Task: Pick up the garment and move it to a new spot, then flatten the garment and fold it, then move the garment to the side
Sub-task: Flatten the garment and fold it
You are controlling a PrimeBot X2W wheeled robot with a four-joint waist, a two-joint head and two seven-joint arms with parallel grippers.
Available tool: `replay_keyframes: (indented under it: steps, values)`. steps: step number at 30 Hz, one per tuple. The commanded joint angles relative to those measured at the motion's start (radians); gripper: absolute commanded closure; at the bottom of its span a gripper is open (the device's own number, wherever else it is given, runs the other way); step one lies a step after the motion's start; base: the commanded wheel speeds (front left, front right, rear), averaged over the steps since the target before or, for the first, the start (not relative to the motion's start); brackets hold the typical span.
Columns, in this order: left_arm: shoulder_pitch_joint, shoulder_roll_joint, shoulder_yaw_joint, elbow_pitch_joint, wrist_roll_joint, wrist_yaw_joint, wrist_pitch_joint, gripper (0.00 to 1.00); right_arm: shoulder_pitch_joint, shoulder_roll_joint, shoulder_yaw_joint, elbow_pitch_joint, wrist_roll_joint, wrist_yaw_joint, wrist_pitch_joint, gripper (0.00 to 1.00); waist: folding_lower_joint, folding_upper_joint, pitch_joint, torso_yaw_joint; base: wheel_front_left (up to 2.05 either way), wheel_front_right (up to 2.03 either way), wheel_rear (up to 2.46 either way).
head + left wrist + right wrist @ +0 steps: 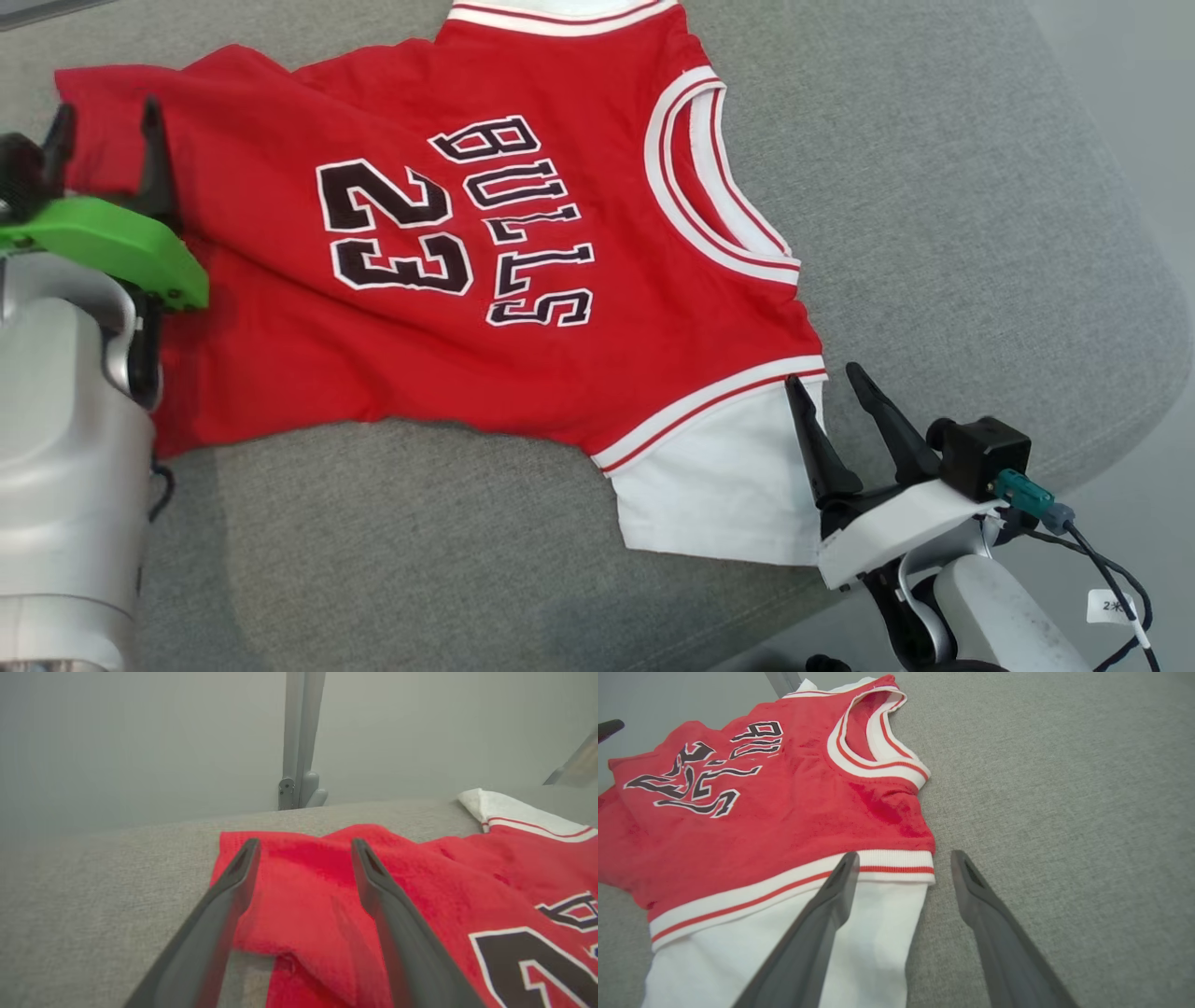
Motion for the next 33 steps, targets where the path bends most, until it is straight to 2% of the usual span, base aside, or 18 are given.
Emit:
replay_keyframes:
  steps: [1, 7, 13, 22, 33]
  values:
    - [0.058, -0.016, 0.011, -0.055, -0.004, -0.002, -0.006, 0.0, -0.004, -0.01, 0.0, -0.001, -0.006, -0.001, 0.0, 0.0, -0.0002, 0.0001, -0.076, 0.085, 0.0, 0.0, 0.0]
    - [0.293, -0.115, 0.069, -0.231, -0.041, -0.003, -0.005, 0.0, 0.029, -0.025, -0.001, 0.008, -0.009, -0.001, 0.0, 0.0, -0.0002, 0.0001, -0.143, 0.144, 0.0, 0.0, 0.0]
    - [0.492, -0.189, 0.137, -0.357, -0.056, -0.002, -0.004, 0.0, 0.058, -0.03, -0.001, 0.012, -0.008, -0.001, 0.0, 0.0, -0.0002, 0.0001, -0.173, 0.161, 0.0, 0.0, 0.0]
    - [0.639, -0.234, 0.134, -0.427, -0.072, -0.002, -0.005, 0.0, 0.087, -0.032, -0.01, 0.015, -0.009, -0.001, 0.0, 0.0, -0.0002, 0.0001, -0.189, 0.167, 0.0, 0.0, 0.0]
    - [0.658, -0.243, 0.131, -0.41, -0.058, -0.002, -0.005, 0.0, 0.089, -0.036, -0.002, 0.017, -0.002, -0.001, 0.0, 0.0, -0.0002, 0.0001, -0.199, 0.157, 0.0, 0.0, 0.0]
